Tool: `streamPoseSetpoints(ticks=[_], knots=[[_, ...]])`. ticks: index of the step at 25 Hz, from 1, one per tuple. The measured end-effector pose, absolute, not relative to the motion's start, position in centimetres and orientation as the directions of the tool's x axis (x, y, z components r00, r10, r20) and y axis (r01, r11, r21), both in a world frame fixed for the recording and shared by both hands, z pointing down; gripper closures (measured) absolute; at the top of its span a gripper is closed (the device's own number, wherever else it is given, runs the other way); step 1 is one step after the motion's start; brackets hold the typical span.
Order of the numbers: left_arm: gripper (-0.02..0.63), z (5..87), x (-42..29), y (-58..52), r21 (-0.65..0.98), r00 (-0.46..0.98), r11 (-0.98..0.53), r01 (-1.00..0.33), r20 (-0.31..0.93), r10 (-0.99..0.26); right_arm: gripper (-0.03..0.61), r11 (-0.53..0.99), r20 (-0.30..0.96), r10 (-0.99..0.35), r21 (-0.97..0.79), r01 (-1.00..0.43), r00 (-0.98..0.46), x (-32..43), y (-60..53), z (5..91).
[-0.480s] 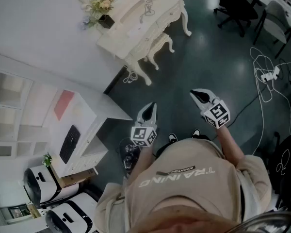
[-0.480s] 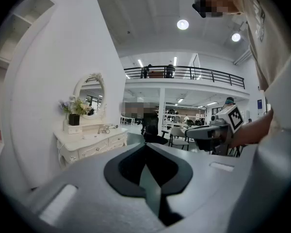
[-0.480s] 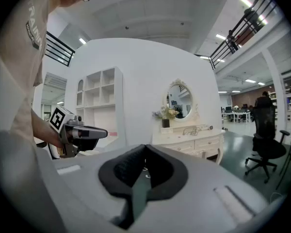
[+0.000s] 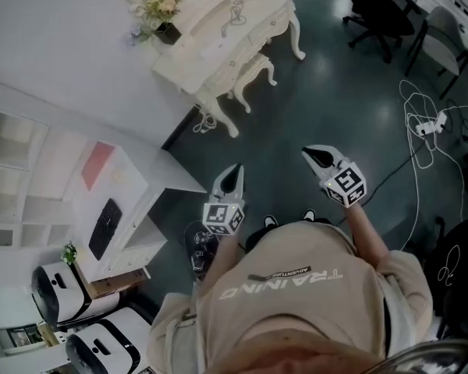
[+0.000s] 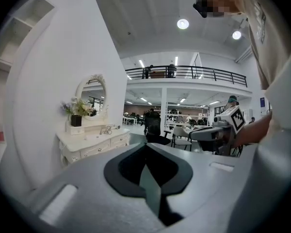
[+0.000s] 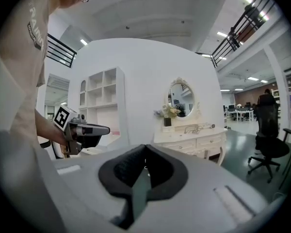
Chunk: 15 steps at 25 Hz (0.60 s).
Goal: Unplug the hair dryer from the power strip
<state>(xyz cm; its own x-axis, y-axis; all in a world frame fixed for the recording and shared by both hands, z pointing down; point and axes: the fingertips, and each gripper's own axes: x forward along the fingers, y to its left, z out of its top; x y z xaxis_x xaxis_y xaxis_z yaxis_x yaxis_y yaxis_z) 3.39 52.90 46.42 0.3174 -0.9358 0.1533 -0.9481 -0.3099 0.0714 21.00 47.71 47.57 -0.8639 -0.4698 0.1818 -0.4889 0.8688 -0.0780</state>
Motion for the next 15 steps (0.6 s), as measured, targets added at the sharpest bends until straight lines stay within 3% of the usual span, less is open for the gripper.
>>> streamPoseSetpoints(ticks=[10, 15], knots=[[0.607, 48.6, 6.6, 50.9, 0.104, 0.328, -0.313, -0.944, 0.205, -0.922, 0.575, 0.830, 0.201, -0.514, -0.130, -0.543, -0.834, 24.8, 45.0, 50.4], [0.607, 49.3, 6.0, 49.2, 0.092, 0.334, -0.322, -0.942, 0.229, -0.914, 0.575, 0.828, 0.201, -0.500, -0.176, -0.533, -0.843, 23.2, 42.7, 51.6]])
